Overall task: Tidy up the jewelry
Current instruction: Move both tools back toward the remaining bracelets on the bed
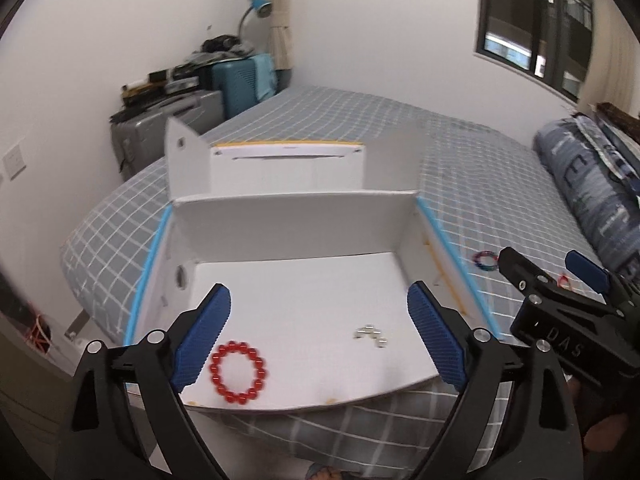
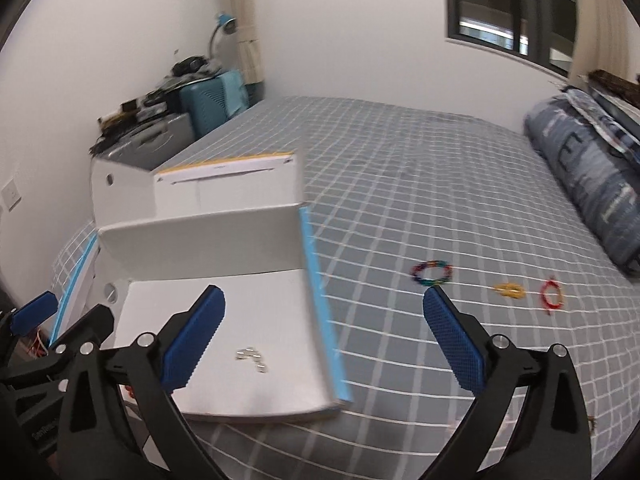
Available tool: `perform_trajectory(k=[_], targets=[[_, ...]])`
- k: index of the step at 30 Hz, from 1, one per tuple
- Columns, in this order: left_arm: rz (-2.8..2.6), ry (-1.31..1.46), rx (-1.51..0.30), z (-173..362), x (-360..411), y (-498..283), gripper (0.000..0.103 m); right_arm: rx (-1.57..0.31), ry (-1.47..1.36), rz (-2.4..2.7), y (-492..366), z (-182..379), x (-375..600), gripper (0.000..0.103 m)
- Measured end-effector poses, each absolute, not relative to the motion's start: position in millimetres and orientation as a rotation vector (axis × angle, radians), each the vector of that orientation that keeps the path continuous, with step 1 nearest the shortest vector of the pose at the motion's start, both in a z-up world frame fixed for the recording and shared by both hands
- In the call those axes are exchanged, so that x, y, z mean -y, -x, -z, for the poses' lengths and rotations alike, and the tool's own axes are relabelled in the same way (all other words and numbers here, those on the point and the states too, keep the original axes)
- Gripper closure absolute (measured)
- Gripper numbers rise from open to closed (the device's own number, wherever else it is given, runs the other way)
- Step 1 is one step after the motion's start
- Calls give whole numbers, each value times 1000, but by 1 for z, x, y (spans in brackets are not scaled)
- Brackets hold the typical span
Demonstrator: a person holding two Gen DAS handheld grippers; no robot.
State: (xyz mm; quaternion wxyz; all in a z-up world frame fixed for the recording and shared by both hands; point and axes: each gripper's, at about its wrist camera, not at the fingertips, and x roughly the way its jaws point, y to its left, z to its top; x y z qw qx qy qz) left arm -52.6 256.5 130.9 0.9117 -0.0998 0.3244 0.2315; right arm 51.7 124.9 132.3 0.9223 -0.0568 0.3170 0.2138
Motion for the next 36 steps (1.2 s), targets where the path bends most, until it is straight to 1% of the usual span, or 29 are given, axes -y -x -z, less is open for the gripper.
perform_trajectory(k=[5,16,23,30,36], targets=[[-425,173,-664,-136,-224,44,6,-641,105,-347,-56,-139,-72,8],[-274,140,-693,-124,-152,9,6,-659,90,-160,-61,-129,45,8],[-160,80,-735,-102,-91,-21,6,-729,33,-57,-70,-95,131,8],[-51,74,-792,-71,-34,-49,6,-801,-1,-5,-71,-61,185,8],[-26,69,-849,-41,-4,-73,6,-859,-13,-12,-72,-32,221,8]])
